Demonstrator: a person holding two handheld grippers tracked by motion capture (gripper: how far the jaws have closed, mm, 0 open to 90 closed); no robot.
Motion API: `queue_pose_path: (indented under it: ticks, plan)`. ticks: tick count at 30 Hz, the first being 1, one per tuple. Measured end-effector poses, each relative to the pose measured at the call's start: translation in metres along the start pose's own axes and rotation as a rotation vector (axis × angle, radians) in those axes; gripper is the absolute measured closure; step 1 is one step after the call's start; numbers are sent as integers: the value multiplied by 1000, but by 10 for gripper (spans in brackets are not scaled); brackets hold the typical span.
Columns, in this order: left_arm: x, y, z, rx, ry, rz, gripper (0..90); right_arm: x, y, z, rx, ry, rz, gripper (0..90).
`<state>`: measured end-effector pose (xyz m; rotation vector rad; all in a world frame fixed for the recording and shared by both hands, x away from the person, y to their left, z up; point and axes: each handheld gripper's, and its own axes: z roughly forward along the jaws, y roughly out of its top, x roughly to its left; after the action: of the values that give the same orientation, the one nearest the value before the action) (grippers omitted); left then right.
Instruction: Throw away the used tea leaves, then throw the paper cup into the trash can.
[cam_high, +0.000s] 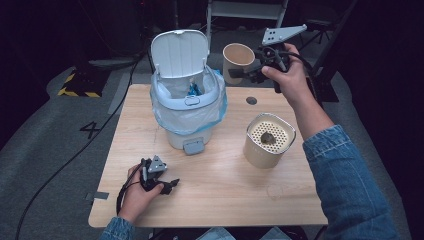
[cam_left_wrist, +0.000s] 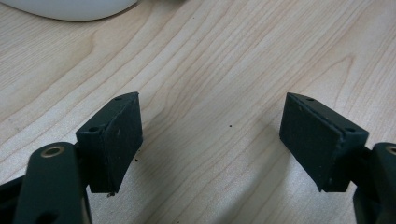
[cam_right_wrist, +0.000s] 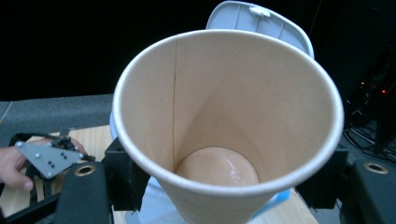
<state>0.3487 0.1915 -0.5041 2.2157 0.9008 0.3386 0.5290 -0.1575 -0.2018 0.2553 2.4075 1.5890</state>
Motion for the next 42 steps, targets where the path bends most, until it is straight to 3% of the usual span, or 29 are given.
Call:
queue_pose_path:
  ticks: [12,21,28,37,39,41,42]
  plan:
    - [0,0,0,0,2,0,216,-1,16,49,-41,12,6,314]
    - [0,0,0,2,-1,-1,216,-2,14,89,-65,7,40,313]
    - [1,0,0,2,-1,1,216,-3,7,110,-57,-23,45,307]
    - [1,1,0,2,-1,2,215,4,3,131,18,-48,2,294]
    - [1,1,0,2,-1,2,215,5,2,135,34,-45,-6,263]
    - [1,1,0,2,-1,2,216,6,1,138,34,-65,-14,108]
    - [1,1,0,2,-2,1,215,8,0,139,15,-88,-17,96]
